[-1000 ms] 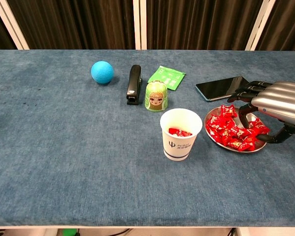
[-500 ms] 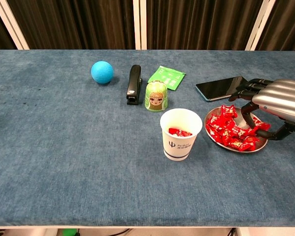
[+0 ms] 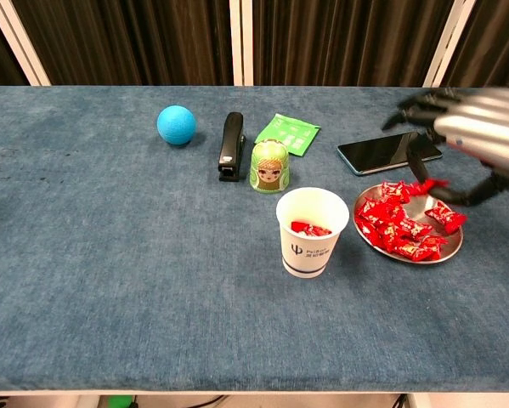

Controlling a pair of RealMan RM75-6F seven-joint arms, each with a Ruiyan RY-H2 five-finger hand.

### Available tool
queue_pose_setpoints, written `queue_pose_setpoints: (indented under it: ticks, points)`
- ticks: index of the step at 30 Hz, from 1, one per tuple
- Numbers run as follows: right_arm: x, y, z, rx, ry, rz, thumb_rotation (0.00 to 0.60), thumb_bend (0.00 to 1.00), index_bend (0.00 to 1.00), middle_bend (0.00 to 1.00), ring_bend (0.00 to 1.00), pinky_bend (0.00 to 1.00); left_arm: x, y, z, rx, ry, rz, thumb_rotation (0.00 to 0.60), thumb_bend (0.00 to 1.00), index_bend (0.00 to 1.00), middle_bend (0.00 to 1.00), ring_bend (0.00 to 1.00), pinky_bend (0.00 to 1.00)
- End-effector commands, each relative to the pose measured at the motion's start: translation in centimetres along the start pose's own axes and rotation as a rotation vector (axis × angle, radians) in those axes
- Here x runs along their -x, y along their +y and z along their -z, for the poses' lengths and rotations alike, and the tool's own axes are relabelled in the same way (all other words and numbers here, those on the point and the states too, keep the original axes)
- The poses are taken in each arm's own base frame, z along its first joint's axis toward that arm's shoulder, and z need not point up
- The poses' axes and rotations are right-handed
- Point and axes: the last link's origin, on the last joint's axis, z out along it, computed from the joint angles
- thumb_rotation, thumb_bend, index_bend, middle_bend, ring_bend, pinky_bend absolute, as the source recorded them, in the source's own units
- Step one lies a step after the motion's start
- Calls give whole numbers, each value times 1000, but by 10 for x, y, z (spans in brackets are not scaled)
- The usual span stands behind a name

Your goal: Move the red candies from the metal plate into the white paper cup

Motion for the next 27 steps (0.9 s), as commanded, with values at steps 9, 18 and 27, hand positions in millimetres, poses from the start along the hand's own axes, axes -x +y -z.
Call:
queue_pose_setpoints:
  ticks: [9,18,27]
  points:
    - [-37,-49,-18,-180,115,-18,600,412,634,109,0,0,-1,-1,1,-2,8,1,600,97,136,108,120,251]
    - [-27,-75,-31,-255,72,-37,600,408,632,108,0,0,-3,-3,3,-8,11,2,600,97,136,109,120,251]
    - [-27,-78,-31,-268,68,-43,600,343,342,89,0,0,-4,-4,4,-7,12,4,600,97,136,108,120,251]
